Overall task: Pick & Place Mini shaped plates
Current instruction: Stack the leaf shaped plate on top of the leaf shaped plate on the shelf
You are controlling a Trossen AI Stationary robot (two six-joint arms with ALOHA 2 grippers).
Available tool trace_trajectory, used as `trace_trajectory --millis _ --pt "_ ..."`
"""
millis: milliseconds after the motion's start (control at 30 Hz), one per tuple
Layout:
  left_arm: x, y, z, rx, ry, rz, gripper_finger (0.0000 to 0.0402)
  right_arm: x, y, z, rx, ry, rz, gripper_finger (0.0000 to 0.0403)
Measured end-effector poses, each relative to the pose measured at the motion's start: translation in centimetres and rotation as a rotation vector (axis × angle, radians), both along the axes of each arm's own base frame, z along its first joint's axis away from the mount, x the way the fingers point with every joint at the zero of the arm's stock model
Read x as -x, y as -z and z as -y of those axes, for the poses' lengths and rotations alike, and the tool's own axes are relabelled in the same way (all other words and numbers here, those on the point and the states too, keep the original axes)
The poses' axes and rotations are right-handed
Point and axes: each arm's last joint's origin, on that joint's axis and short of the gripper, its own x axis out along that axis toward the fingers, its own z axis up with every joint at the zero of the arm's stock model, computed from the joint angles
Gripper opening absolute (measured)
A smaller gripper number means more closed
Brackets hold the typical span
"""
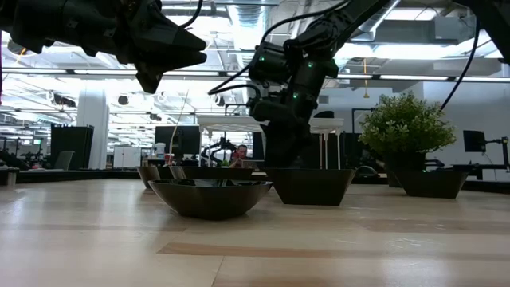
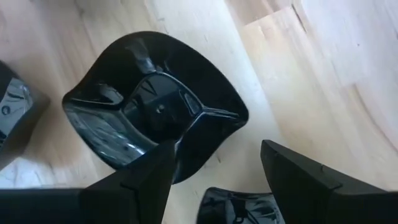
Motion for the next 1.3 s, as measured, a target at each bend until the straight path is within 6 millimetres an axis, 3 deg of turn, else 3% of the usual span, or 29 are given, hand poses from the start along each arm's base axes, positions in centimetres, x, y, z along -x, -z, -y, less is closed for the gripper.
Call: trace_trajectory --millis 1300 --pt "0.02 -0.06 0.10 0.004 0.004 0.007 0.0102 -0.20 -0.04 0.04 0.013 -0.015 0.020 0.0234"
